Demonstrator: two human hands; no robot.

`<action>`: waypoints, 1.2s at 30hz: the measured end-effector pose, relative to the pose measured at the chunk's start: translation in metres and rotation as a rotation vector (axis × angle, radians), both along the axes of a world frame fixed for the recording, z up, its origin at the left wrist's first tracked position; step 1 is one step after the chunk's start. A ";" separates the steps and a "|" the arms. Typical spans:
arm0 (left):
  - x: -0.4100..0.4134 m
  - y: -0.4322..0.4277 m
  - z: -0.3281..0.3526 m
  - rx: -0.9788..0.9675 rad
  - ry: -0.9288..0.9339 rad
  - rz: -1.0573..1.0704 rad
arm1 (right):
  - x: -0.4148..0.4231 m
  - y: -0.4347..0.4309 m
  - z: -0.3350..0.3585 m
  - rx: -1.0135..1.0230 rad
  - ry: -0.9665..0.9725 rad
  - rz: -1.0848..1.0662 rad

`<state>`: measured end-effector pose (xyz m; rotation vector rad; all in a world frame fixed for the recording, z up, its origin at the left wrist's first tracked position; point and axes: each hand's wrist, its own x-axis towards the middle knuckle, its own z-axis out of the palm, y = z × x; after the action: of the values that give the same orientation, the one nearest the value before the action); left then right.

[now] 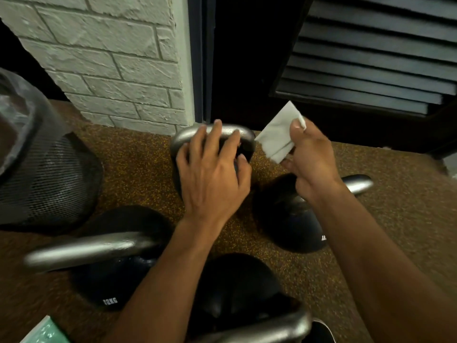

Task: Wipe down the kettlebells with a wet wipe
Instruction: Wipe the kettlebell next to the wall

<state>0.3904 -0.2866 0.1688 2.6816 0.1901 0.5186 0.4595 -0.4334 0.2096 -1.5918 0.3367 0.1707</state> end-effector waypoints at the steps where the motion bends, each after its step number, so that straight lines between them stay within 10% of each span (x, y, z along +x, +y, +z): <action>1: 0.005 0.005 0.000 0.076 0.051 -0.010 | 0.004 -0.001 -0.003 -0.064 -0.066 -0.002; 11: 0.013 0.049 0.011 0.884 0.265 -0.412 | 0.023 0.012 -0.031 -0.366 -0.232 -0.110; 18: 0.012 0.060 0.011 0.811 0.271 -0.396 | -0.002 0.020 -0.043 -0.535 -0.234 0.179; 26: 0.009 0.049 -0.009 0.742 0.206 -0.306 | -0.006 0.029 -0.062 -0.018 -0.051 0.144; 36: 0.013 0.032 -0.030 0.584 0.193 -0.221 | 0.012 0.035 -0.090 -0.466 -0.543 0.190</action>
<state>0.4035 -0.2546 0.1387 3.2646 -0.2430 0.2726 0.4717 -0.3979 0.1201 -2.0522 -0.2168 -0.2129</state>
